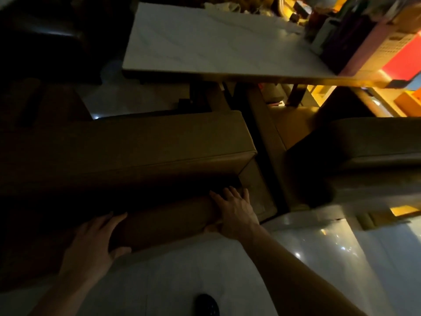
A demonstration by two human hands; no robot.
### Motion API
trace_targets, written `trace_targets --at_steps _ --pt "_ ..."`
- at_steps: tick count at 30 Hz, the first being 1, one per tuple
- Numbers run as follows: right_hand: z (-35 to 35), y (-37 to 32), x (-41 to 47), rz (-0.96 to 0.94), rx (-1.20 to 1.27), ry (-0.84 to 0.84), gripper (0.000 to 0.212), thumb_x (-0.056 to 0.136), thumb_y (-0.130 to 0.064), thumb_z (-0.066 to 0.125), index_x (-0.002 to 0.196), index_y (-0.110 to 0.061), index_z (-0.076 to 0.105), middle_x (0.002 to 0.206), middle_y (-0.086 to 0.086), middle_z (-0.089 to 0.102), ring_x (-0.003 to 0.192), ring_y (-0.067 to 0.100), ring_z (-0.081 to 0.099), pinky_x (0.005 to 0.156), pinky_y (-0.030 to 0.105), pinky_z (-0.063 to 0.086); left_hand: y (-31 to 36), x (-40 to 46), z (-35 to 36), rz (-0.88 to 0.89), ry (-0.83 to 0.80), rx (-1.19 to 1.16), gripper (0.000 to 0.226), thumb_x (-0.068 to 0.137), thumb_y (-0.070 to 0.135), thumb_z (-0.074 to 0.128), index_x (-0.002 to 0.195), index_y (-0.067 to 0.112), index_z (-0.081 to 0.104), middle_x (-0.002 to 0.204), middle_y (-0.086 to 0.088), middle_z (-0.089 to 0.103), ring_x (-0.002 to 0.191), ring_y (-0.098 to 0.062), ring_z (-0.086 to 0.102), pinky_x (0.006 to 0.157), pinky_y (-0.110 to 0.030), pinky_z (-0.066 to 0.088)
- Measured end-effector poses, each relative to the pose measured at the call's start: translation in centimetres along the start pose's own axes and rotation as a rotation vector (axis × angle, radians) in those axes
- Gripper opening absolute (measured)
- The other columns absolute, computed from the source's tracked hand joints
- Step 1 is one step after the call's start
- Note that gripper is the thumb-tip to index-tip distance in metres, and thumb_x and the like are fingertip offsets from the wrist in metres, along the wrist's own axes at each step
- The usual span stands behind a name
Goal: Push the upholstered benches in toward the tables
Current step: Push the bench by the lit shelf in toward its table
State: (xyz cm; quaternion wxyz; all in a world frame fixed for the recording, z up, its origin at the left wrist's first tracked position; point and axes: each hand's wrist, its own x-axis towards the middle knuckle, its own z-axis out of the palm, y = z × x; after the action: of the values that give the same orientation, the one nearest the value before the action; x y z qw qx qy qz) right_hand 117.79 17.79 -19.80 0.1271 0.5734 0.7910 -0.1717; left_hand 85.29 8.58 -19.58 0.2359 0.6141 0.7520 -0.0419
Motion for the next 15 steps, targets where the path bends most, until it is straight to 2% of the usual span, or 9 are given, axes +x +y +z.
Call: trace_targets --at_steps 8,11,15 --pt "2.9 -6.2 -4.0 0.053 0.031 0.0 0.106 0.079 -0.075 0.058 0.157 -0.035 -0.001 0.166 0.014 0.006 0.153 0.035 -0.002 0.119 0.065 -0.007 -6.4 -2.1 -0.2 0.073 -0.015 0.041 0.099 0.081 0.07 0.056 0.144 0.048 -0.016 0.163 0.013 0.004 0.149 -0.022 0.007 0.121 -0.044 0.015" --pt "3.0 -7.4 -4.6 0.069 0.023 -0.006 0.107 0.079 -0.074 0.059 0.157 -0.034 -0.002 0.166 0.014 0.006 0.153 0.035 -0.002 0.119 0.065 -0.005 -7.3 -2.5 0.0 0.105 0.003 0.041 0.102 0.083 0.069 0.055 0.142 0.041 -0.023 0.163 0.013 0.001 0.15 -0.021 0.004 0.121 -0.043 0.013" --pt "3.0 -7.7 -4.3 0.091 0.018 -0.006 0.108 0.078 -0.075 0.06 0.157 -0.036 -0.001 0.166 0.013 0.009 0.153 0.035 0.001 0.12 0.065 -0.002 -8.0 -2.1 0.2 0.139 0.024 0.059 0.1 0.084 0.069 0.053 0.139 0.042 -0.026 0.162 0.017 -0.002 0.15 -0.017 0.001 0.121 -0.041 0.011"
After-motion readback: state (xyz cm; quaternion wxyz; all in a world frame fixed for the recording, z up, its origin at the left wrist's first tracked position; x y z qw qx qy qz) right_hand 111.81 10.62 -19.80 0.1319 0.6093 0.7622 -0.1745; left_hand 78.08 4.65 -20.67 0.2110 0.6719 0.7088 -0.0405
